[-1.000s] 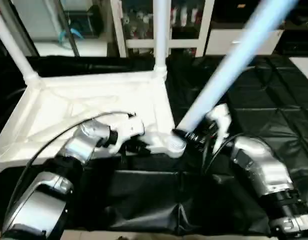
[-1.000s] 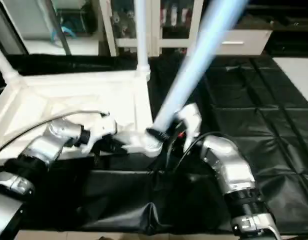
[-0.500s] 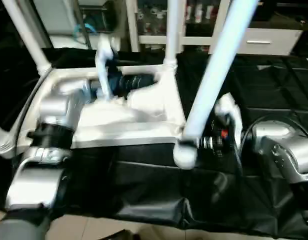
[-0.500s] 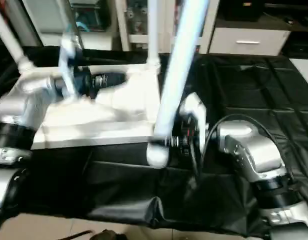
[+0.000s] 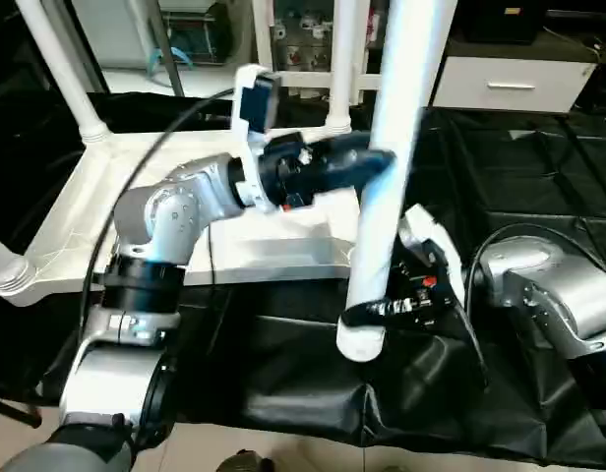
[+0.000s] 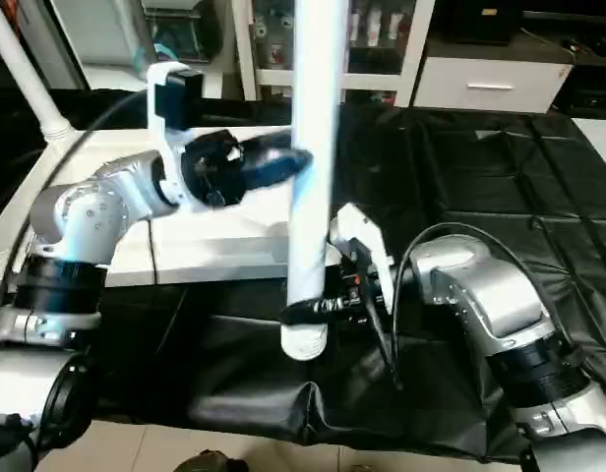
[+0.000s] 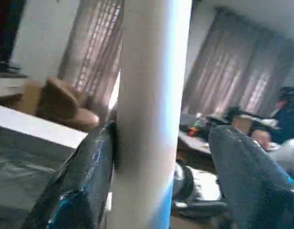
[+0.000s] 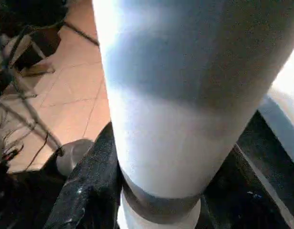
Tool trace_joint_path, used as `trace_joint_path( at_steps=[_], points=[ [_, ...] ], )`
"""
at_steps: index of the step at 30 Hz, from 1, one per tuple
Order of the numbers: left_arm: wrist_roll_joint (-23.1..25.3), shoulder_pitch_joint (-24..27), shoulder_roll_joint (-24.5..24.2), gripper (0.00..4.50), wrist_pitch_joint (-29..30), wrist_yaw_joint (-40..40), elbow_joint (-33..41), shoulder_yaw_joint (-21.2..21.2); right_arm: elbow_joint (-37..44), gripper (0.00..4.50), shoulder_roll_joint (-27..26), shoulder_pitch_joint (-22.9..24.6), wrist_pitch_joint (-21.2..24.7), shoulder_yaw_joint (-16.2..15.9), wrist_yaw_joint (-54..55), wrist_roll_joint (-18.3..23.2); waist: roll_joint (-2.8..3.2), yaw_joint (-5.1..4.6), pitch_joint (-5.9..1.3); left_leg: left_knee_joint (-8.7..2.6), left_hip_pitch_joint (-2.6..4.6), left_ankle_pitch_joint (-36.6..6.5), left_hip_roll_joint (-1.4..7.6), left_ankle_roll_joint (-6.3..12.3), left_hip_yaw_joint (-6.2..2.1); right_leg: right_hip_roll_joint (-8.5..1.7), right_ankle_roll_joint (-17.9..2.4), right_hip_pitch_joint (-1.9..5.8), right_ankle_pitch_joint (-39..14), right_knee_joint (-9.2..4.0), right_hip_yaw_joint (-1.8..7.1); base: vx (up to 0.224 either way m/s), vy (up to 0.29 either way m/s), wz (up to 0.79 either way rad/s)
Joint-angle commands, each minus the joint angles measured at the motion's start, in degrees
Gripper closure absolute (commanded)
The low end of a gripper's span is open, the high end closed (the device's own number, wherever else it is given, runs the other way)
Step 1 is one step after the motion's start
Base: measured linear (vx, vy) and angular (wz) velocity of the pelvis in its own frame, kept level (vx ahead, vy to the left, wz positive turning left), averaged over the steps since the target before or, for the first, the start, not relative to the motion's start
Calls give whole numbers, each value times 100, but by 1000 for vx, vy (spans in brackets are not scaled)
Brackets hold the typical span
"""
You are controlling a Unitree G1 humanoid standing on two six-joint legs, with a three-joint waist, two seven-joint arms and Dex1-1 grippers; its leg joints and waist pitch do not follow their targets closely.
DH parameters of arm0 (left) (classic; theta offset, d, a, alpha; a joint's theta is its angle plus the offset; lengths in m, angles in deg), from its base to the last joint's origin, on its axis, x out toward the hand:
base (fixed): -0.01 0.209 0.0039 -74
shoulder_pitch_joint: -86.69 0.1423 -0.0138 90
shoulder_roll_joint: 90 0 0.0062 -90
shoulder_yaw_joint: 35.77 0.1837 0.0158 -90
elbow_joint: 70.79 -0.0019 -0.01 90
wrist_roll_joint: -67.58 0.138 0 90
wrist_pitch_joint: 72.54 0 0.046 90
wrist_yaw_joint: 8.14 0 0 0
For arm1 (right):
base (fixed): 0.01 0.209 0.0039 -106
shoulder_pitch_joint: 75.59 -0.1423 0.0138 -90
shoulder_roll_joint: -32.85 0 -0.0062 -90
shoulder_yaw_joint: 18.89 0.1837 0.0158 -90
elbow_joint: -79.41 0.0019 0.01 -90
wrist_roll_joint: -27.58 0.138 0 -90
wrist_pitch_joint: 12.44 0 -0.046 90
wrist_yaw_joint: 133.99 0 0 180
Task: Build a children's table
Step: Insert table leg to table base
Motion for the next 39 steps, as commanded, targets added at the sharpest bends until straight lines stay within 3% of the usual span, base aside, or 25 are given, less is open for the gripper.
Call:
trace_joint_path(
  at_steps=[1,3,4,5,6,7,9,10,13,16,25,32,35,36,37,39],
  points=[
    [-74,53,-16,82,107,-49,285,76,65,265,72,-105,41,8,-34,6,-83,-13,-414,-342,182,43,431,681,-219,-390,-1763,279,399,-299,223,0,0,0],
    [277,114,-4,62,-148,79,315,241,85,265,93,-104,41,-24,-67,-43,-103,-12,-415,-348,188,2,449,662,-232,-404,-1725,291,287,-311,230,0,0,0],
    [620,141,50,62,-468,270,256,367,85,265,76,-89,-4,-51,-52,-91,-79,-24,-408,-353,184,-29,453,648,-238,-395,-1682,285,227,-331,231,0,0,0],
    [665,145,57,37,-510,299,250,384,85,266,73,-87,-10,-55,-49,-97,-87,-26,-411,-351,200,-70,455,619,-239,-400,-1647,291,196,-333,234,0,0,0],
    [1074,34,187,33,-765,892,39,411,37,266,8,-98,-65,-61,81,-183,-21,-15,-416,-347,194,-68,455,591,-255,-410,-1643,294,199,-322,230,0,0,0],
    [1111,-33,227,66,-738,1191,-33,364,27,266,-11,-105,-74,-51,120,-202,-59,-48,-410,-352,194,-128,454,541,-252,-395,-1622,294,215,-342,229,0,0,0],
    [1150,-80,238,80,-751,1397,-84,329,12,266,-36,-116,-76,-28,166,-208,-66,-44,-426,-360,192,-184,448,466,-258,-416,-1650,321,188,-337,225,0,0,0],
    [1131,-107,220,66,-781,1574,-89,273,6,266,-52,-133,-76,-7,206,-214,-93,-45,-422,-357,196,-186,440,452,-247,-403,-1657,313,203,-340,231,0,0,0],
    [1082,-103,238,110,-746,1781,-78,126,-36,266,-88,-152,-100,11,222,-227,-67,-51,-432,-342,182,-117,426,483,-249,-397,-1678,318,321,-317,221,0,0,0],
    [1019,-41,301,118,-702,1966,-38,-111,-103,266,-148,-178,-134,13,253,-280,-50,-38,-445,-319,186,-28,421,555,-242,-394,-1720,309,457,-304,216,0,0,0],
    [9,22,387,201,127,2145,336,-555,-172,266,-201,-219,-200,7,278,-302,-58,-13,-451,-302,192,-16,416,575,-238,-382,-1789,300,464,-278,206,0,0,0],
    [-52,-142,473,248,307,2618,197,-794,-279,266,-278,-259,-312,86,323,-359,-39,-28,-442,-310,182,-147,406,502,-252,-383,-1720,316,313,-304,204,0,0,0],
    [-141,-304,472,265,277,3190,90,-1074,-393,266,-389,-319,-502,169,519,-464,-10,-33,-442,-315,195,-231,406,435,-253,-376,-1716,306,278,-311,201,0,0,0],
    [-141,-304,472,266,277,3190,90,-1074,-393,266,-389,-319,-502,169,519,-464,-17,-38,-444,-314,199,-238,404,429,-251,-374,-1724,301,294,-310,200,0,0,0],
    [-117,-349,472,267,190,3353,25,-1163,-431,266,-430,-332,-554,218,604,-492,-77,-36,-446,-317,195,-207,402,442,-249,-372,-1716,318,329,-311,202,0,0,0],
    [-49,-359,481,267,69,3483,-34,-1218,-472,266,-478,-337,-567,266,637,-471,-56,-25,-439,-308,183,-181,396,471,-249,-389,-1713,314,276,-311,206,0,0,0]
  ],
)
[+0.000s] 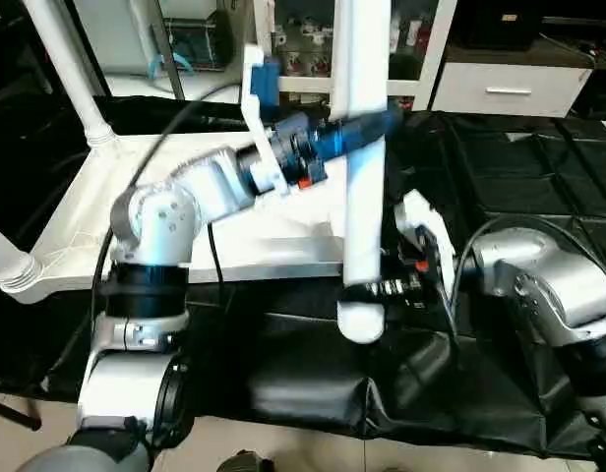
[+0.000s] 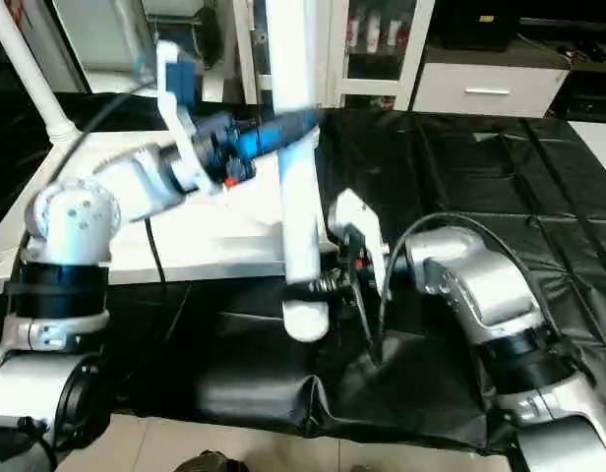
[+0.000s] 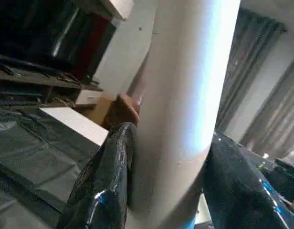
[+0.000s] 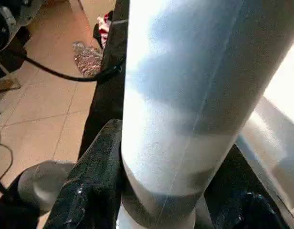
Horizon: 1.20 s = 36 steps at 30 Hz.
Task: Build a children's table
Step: Insert table leg to table base
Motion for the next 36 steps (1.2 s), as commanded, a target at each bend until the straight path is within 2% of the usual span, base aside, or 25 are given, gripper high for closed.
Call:
trace_joint_path(
  at_steps=[1,2,3,4,5,7,8,9,10,11,12,13,14,15,16,20,21,24,26,29,32,36],
  points=[
    [196,-73,-100,267,-271,616,-264,-546,134,266,-5,-58,-411,-31,98,-206,-60,-15,-437,-372,182,-188,397,443,-251,-372,-1710,289,216,-340,202,0,0,0],
    [206,-77,-98,268,-290,640,-269,-557,114,210,-29,-69,-429,-9,137,-212,-59,-17,-440,-372,185,-181,400,444,-249,-367,-1700,286,212,-340,201,0,0,0],
    [233,-94,-87,268,-353,727,-282,-602,46,196,-118,-111,-482,69,283,-226,-55,-22,-441,-372,185,-167,402,440,-249,-366,-1687,281,232,-337,203,0,0,0],
    [253,-122,-89,268,-404,776,-301,-631,7,196,-175,-144,-516,131,378,-223,-55,-28,-448,-363,178,-164,401,429,-253,-361,-1661,278,291,-328,198,0,0,0],
    [273,-151,-93,268,-454,815,-321,-654,-26,196,-223,-174,-549,188,459,-218,-80,-42,-443,-365,178,-160,389,438,-250,-353,-1640,282,308,-335,201,0,0,0],
    [336,-290,-119,277,-652,1031,-454,-738,-117,162,-368,-276,-590,417,688,-138,-71,-35,-451,-365,186,-132,389,430,-252,-365,-1640,279,266,-331,203,0,0,0],
    [336,-290,-119,280,-652,1031,-454,-738,-117,155,-368,-276,-590,417,688,-138,-63,-38,-452,-364,182,-146,381,428,-249,-357,-1633,276,258,-334,201,0,0,0],
    [427,-412,-178,280,-815,1199,-565,-745,-158,150,-513,-364,-652,763,986,-25,-85,-37,-451,-373,194,-161,392,432,-255,-354,-1616,277,245,-337,198,0,0,0],
    [427,-412,-178,280,-815,1199,-565,-745,-158,150,-513,-364,-652,763,987,-24,-71,-32,-451,-374,195,-146,397,435,-252,-361,-1597,265,258,-325,203,0,0,0],
    [461,-449,-197,281,-864,1261,-598,-741,-171,135,-573,-395,-696,906,1116,12,-75,-35,-452,-372,197,-123,394,434,-256,-354,-1594,265,270,-319,197,0,0,0],
    [461,-449,-197,282,-864,1261,-598,-741,-171,113,-573,-395,-696,906,1116,12,-65,-28,-454,-371,203,-80,396,439,-254,-358,-1604,260,317,-315,197,0,0,0],
    [464,-516,-187,282,-926,1420,-651,-807,-219,113,-687,-475,-625,1164,1452,98,-66,-28,-457,-367,200,-67,390,444,-249,-352,-1609,263,338,-312,193,0,0,0],
    [442,-634,-186,283,-926,1575,-727,-907,-238,110,-852,-568,-362,1585,2002,320,-65,-29,-455,-370,200,-16,375,434,-241,-346,-1620,253,360,-307,200,0,0,0],
    [444,-675,-184,283,-923,1624,-747,-940,-223,110,-896,-588,-237,1719,2184,406,-68,-26,-455,-375,207,-36,374,422,-242,-344,-1623,251,313,-316,194,0,0,0],
    [444,-675,-184,283,-923,1624,-747,-940,-223,110,-896,-588,-237,1719,2184,406,-68,-18,-458,-376,213,-43,374,403,-243,-341,-1616,252,293,-316,188,0,0,0],
    [409,-734,-211,283,-902,1538,-804,-883,21,110,-982,-496,295,2043,2413,787,-77,-12,-461,-371,196,45,364,423,-238,-354,-1605,273,408,-307,189,0,0,0],
    [400,-741,-204,283,-908,1535,-811,-867,159,110,-1010,-446,550,2101,2493,889,-70,-17,-461,-369,185,62,361,436,-241,-362,-1603,273,403,-307,187,0,0,0],
    [391,-748,-190,283,-903,1537,-822,-854,359,110,-998,-374,783,2087,2495,1004,-83,-10,-454,-373,184,17,367,417,-238,-371,-1565,279,324,-321,190,0,0,0],
    [413,-741,-191,283,-927,1527,-848,-813,595,110,-1030,-296,1066,2098,2551,1230,-78,-12,-450,-384,189,-5,372,392,-244,-369,-1540,280,253,-328,191,0,0,0],
    [431,-759,-186,283,-975,1524,-909,-816,854,110,-1011,-207,1253,1970,2522,1400,-98,-19,-442,-396,196,-79,375,326,-240,-363,-1497,271,115,-347,192,0,0,0],
    [471,-784,-172,283,-1048,1553,-982,-830,910,110,-1024,-192,1237,1792,2583,1246,-74,-15,-441,-400,196,-106,371,248,-245,-370,-1443,265,63,-346,194,0,0,0],
    [558,-814,-171,283,-1072,1616,-1028,-766,898,110,-1030,-242,1100,1566,2722,887,-89,-25,-438,-407,198,-106,366,144,-241,-363,-1416,258,90,-349,199,0,0,0]
  ],
)
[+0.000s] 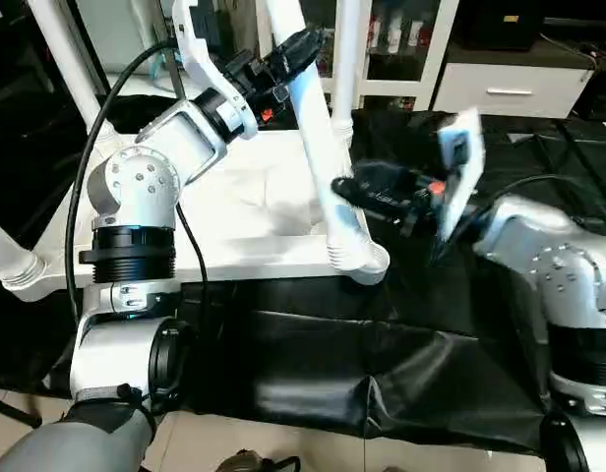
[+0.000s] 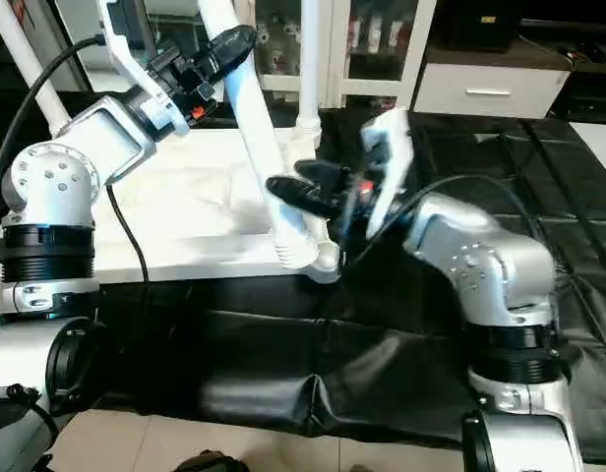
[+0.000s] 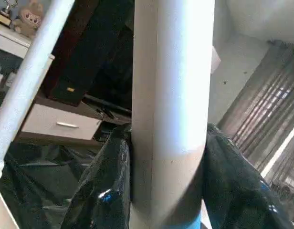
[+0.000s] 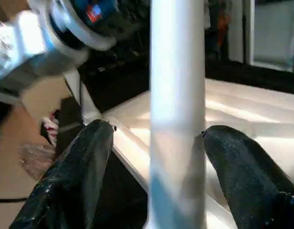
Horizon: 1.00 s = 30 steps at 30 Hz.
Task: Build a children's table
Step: Insert table leg to table base
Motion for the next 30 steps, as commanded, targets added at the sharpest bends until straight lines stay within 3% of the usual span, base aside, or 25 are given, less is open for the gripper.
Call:
trace_joint_path(
  at_steps=[1,2,3,6,8,9,12,13,14,16,19,20,22,24,25,26,28,29,30],
  points=[
    [90,-191,-26,283,-67,67,-31,63,77,110,8,-46,-72,-89,84,-157,-73,-26,-447,-406,207,-91,381,133,-241,-351,-1416,263,110,-344,204,0,0,0],
    [429,-190,-71,283,-241,241,-40,258,-28,110,-32,-159,-453,-434,491,-788,-100,-16,-448,-409,200,-53,393,117,-249,-363,-1387,259,118,-338,205,0,0,0],
    [538,-185,-70,283,-316,339,-26,317,-81,110,-144,-210,-469,-468,779,-912,-132,-45,-438,-412,202,-48,385,85,-237,-344,-1339,247,81,-353,208,0,0,0],
    [900,-252,101,283,-699,991,14,364,-399,110,-775,-333,-795,-558,1847,-1383,-109,-84,-428,-427,197,-117,380,-14,-236,-355,-1331,232,-93,-364,220,0,0,0],
    [919,-253,110,283,-722,1020,15,367,-416,110,-801,-333,-813,-564,1881,-1398,-113,-92,-435,-436,200,-147,384,-48,-248,-362,-1317,256,-87,-363,214,0,0,0],
    [1166,-263,251,283,-1001,1392,56,413,-665,110,-1134,-325,-1092,-735,2297,-1675,-139,-95,-433,-441,196,-98,395,-31,-246,-362,-1320,249,-1,-355,224,0,0,0],
    [1214,-279,327,283,-1055,1498,71,414,-765,110,-1246,-336,-1232,-842,2412,-1817,-116,-128,-435,-441,202,-47,379,-53,-244,-342,-1301,249,195,-343,212,0,0,0],
    [1242,-300,401,283,-1124,1603,65,390,-842,110,-1363,-350,-1321,-869,2486,-1874,-136,-128,-445,-434,199,-12,378,-38,-240,-340,-1307,254,281,-335,213,0,0,0],
    [1313,-328,477,283,-1228,1701,37,413,-1023,110,-1493,-399,-1488,-924,2642,-2011,-186,-133,-439,-440,187,26,382,-4,-238,-345,-1317,262,345,-332,217,0,0,0],
    [1447,-370,599,283,-1445,1923,-13,445,-1421,110,-1691,-520,-1851,-1002,2928,-2305,-153,-151,-443,-429,184,56,375,24,-232,-360,-1377,245,354,-329,212,0,0,0],
    [1418,-397,751,283,-1495,2017,15,467,-2089,110,-1887,-757,-2446,-1000,3337,-2613,-190,-174,-443,-427,193,28,376,24,-225,-367,-1426,250,340,-333,213,0,0,0],
    [1418,-397,751,283,-1495,2017,15,467,-2089,110,-1887,-757,-2446,-1000,3337,-2613,-186,-172,-441,-425,191,45,373,35,-222,-367,-1434,250,360,-324,216,0,0,0],
    [1445,-401,816,283,-1529,2081,16,467,-2510,110,-1913,-896,-2857,-1099,3374,-2806,-140,-159,-442,-415,191,173,368,89,-234,-352,-1420,255,575,-299,205,0,0,0],
    [1472,-404,837,283,-1557,2126,16,463,-2710,110,-1890,-952,-3082,-1219,3323,-2979,-176,-168,-452,-403,186,180,367,139,-228,-359,-1452,266,699,-286,203,0,0,0],
    [1494,-408,851,283,-1582,2167,19,452,-2894,139,-1882,-991,-3265,-1309,3260,-3109,-180,-169,-437,-405,181,135,364,183,-220,-360,-1458,271,704,-302,211,0,0,0],
    [1521,-407,835,283,-1593,2183,31,454,-2980,146,-1894,-992,-3329,-1329,3218,-3139,-207,-169,-440,-404,172,101,370,227,-224,-374,-1490,283,679,-297,210,0,0,0],
    [1543,-396,793,283,-1603,2185,53,450,-3054,153,-1915,-989,-3398,-1327,3201,-3153,-194,-170,-435,-405,181,92,378,265,-225,-364,-1501,277,648,-300,211,0,0,0],
    [1543,-394,788,283,-1604,2188,58,445,-3063,166,-1918,-989,-3404,-1328,3201,-3156,-226,-172,-438,-405,181,107,382,283,-223,-362,-1502,280,667,-295,210,0,0,0],
    [1540,-385,760,283,-1613,2190,71,429,-3142,181,-1938,-1003,-3465,-1319,3194,-3160,-204,-164,-433,-408,187,127,389,292,-228,-363,-1513,272,670,-289,208,0,0,0]
  ],
)
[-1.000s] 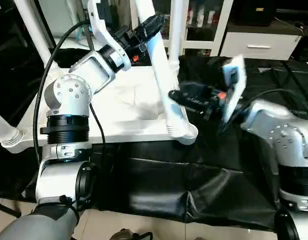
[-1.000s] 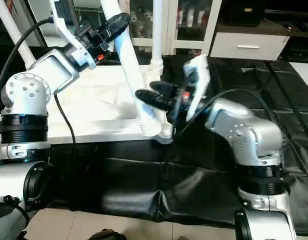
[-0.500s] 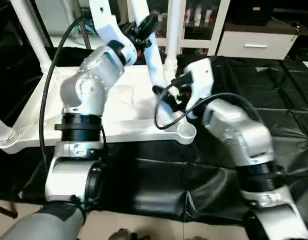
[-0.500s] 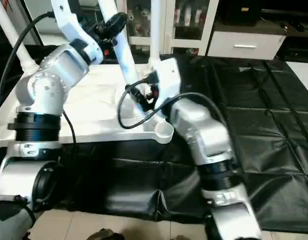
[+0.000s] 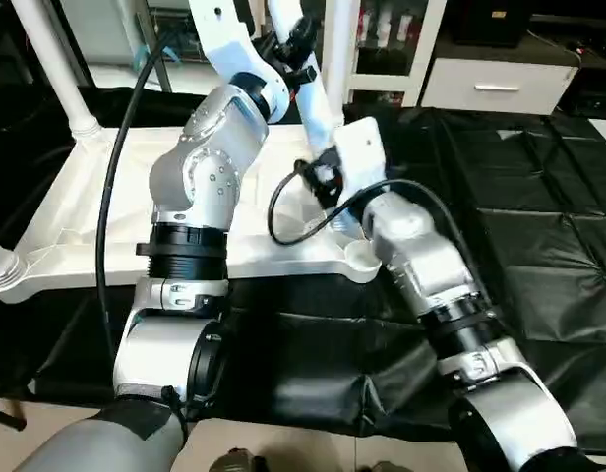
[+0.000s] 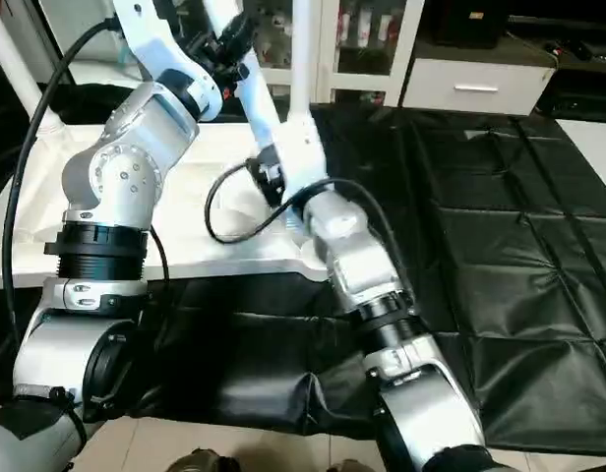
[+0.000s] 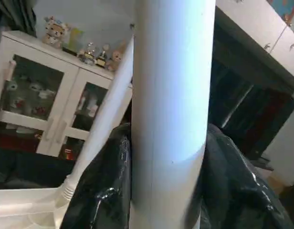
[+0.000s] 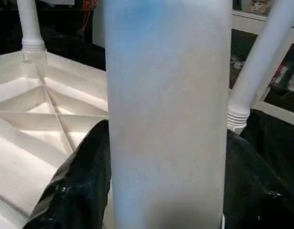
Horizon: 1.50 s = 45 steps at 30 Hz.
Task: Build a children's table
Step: Insert table leg to table base
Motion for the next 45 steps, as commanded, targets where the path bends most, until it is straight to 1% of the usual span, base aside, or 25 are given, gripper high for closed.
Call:
trace_joint_path(
  at_steps=[1,3,4,9,13,18,19,21,24,27,29,30,31,32,34,35,36,37,38,39,40,41,42,43,45],
  points=[
    [13,-109,-70,283,-46,21,109,4,-140,181,-42,-101,-127,-15,-30,-5,-64,1,-514,-402,215,130,394,309,-228,-363,-1556,280,662,-253,209,0,0,0],
    [27,-107,-87,283,-71,19,77,-9,-325,200,-64,-153,-225,40,-80,6,-67,1,-512,-403,226,148,395,317,-224,-356,-1568,271,688,-256,207,0,0,0],
    [35,-112,-90,283,-79,20,61,-15,-408,210,-79,-181,-256,79,-102,22,-39,-1,-514,-401,226,174,394,314,-230,-352,-1587,266,728,-245,202,0,0,0],
    [28,-135,-74,283,-53,5,80,-2,-636,249,-131,-305,-207,280,-140,135,-39,9,-516,-397,228,169,395,319,-226,-356,-1621,275,863,-237,204,0,0,0],
    [14,-117,-64,283,-41,-2,106,16,-814,256,-171,-359,-202,417,-183,226,-58,6,-517,-394,219,152,396,361,-224,-371,-1655,287,849,-239,208,0,0,0],
    [9,-160,-93,283,-48,-12,60,-3,-938,256,-167,-465,-292,522,-363,324,-24,7,-516,-400,235,95,401,321,-228,-358,-1662,274,792,-239,198,0,0,0],
    [7,-169,-117,248,3,-22,52,1,-929,256,-161,-481,-316,540,-396,341,-17,9,-520,-397,236,116,400,315,-229,-360,-1663,275,842,-233,198,0,0,0],
    [-98,-155,-132,213,161,-119,79,-22,-925,256,-156,-503,-362,577,-455,366,-26,12,-525,-393,232,169,397,324,-228,-361,-1673,279,926,-222,198,0,0,0],
    [-482,-72,-117,202,488,-448,213,-128,-749,257,-112,-461,-404,613,-700,475,10,32,-526,-391,240,143,397,309,-220,-369,-1732,271,952,-212,196,0,0,0],
    [-938,-42,-198,171,952,-956,273,-201,-512,260,-24,-366,-318,603,-1135,629,-16,30,-523,-388,224,137,382,330,-218,-359,-1758,291,1000,-211,189,0,0,0],
    [-1266,5,-324,165,1361,-1402,352,-186,-253,260,63,-264,-141,594,-1531,822,0,38,-520,-390,233,78,381,353,-218,-359,-1760,291,945,-214,186,0,0,0],
    [-1529,67,-471,165,1747,-1778,439,-143,-7,260,172,-167,14,580,-1866,979,21,36,-519,-392,236,68,387,354,-226,-357,-1780,288,930,-208,184,0,0,0],
    [-1529,67,-471,158,1747,-1778,439,-143,-7,261,172,-167,14,580,-1866,979,12,45,-514,-396,236,80,386,361,-222,-350,-1778,291,945,-207,182,0,0,0],
    [-1688,125,-623,141,2016,-2134,498,-71,265,261,282,-60,225,582,-2217,1193,11,29,-515,-398,248,68,382,351,-225,-332,-1792,289,923,-215,176,0,0,0],
    [-1935,252,-969,124,2480,-2809,552,105,943,261,699,250,568,443,-3120,1617,17,57,-501,-403,243,-5,392,389,-225,-340,-1775,304,850,-212,184,0,0,0],
    [-1935,252,-969,124,2480,-2809,552,105,943,261,699,250,568,443,-3120,1617,13,53,-503,-405,256,0,382,404,-224,-324,-1770,306,847,-220,180,0,0,0],
    [-2101,375,-1238,110,2619,-3475,628,232,1523,261,1148,562,914,319,-3827,1971,42,75,-501,-407,273,1,373,381,-229,-313,-1761,311,826,-248,173,0,0,0],
    [-2199,402,-1334,110,2708,-3704,631,220,1736,261,1354,693,1119,308,-4071,2139,58,98,-510,-393,281,-2,388,366,-224,-315,-1745,303,852,-221,179,0,0,0],
    [-2199,402,-1334,107,2708,-3704,631,220,1736,262,1354,693,1119,308,-4071,2139,52,96,-501,-410,251,-11,394,338,-231,-316,-1749,305,851,-210,180,0,0,0],
    [-2297,467,-1494,107,2686,-4211,694,267,2061,262,1743,916,1526,313,-4517,2472,48,99,-500,-418,260,-59,391,309,-231,-323,-1760,302,799,-231,177,0,0,0],
    [-2315,475,-1512,107,2688,-4274,704,271,2098,262,1793,943,1580,314,-4573,2515,45,132,-499,-415,277,-168,393,290,-221,-335,-1785,315,688,-249,185,0,0,0],
    [-2330,500,-1583,107,2666,-4483,737,315,2218,262,1969,1036,1744,300,-4792,2648,46,137,-485,-425,257,-229,405,256,-221,-342,-1787,306,616,-245,191,0,0,0],
    [-2346,542,-1730,107,2624,-4899,796,418,2441,262,2334,1220,2071,262,-5237,2905,42,161,-465,-447,274,-444,396,216,-216,-336,-1776,326,328,-298,187,0,0,0],
    [-2362,549,-1802,107,2619,-5094,809,457,2524,262,2526,1308,2249,245,-5461,3024,83,199,-459,-450,279,-565,432,129,-218,-356,-1755,303,171,-281,197,0,0,0],
    [-2370,546,-1852,107,2638,-5211,809,477,2586,262,2628,1361,2373,250,-5589,3080,64,178,-454,-468,270,-665,419,41,-223,-350,-1724,301,-31,-302,188,0,0,0]
  ],
)
